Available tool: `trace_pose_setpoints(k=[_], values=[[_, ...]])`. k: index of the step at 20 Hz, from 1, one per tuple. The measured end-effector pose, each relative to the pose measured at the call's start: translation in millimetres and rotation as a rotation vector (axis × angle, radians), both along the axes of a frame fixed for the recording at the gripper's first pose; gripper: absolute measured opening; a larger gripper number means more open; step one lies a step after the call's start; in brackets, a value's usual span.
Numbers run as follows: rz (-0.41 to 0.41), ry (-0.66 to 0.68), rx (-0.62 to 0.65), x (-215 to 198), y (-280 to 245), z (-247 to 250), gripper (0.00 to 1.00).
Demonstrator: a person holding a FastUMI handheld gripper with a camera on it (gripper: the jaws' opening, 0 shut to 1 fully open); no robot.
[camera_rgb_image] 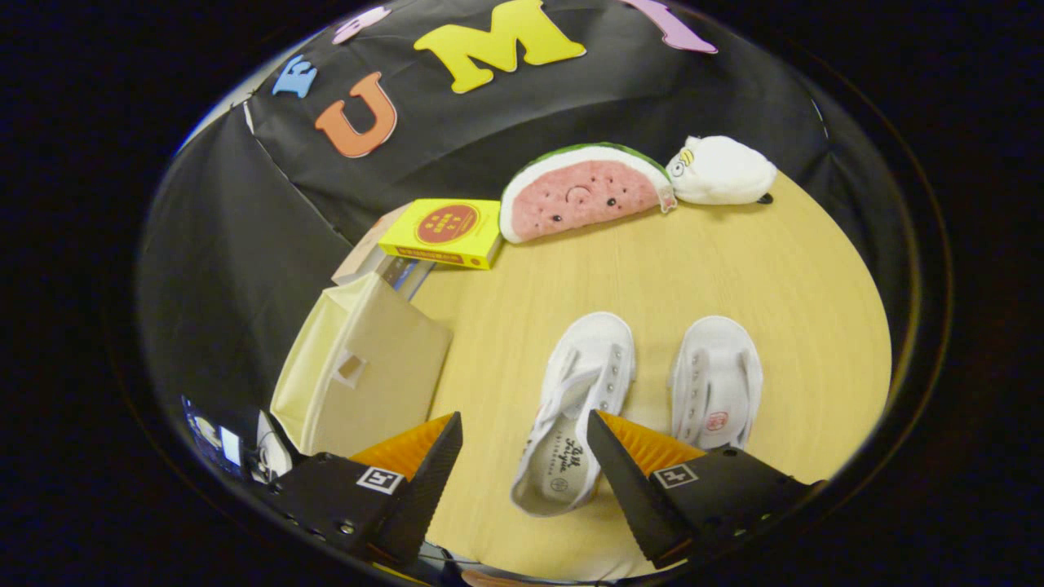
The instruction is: Open the storage box then place both shoes into the box .Put the left shoe in first, then the right shoe, with the right side of both shoes facing outward in a uniform manner.
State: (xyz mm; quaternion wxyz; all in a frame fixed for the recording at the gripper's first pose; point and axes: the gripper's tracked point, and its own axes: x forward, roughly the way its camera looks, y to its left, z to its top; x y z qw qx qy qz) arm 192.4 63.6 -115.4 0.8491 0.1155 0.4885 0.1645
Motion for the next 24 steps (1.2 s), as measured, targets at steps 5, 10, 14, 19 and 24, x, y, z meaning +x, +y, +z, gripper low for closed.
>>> trace_pose_setpoints(k=[5, 10, 14, 19, 24], values=[[0.026, 0.078, -0.128, -7.8, -19.5, -29.8, 0.95], [-0.013, 0.130, -0.228, 7.7, -29.2, -51.5, 0.81], [-0.018, 0.181, -0.276, 18.4, -27.0, -69.7, 0.67], [-0.001, 0.208, -0.316, 26.0, -24.2, -85.3, 0.44], [-0.015, 0.234, -0.331, 24.6, -23.4, -95.0, 0.27]])
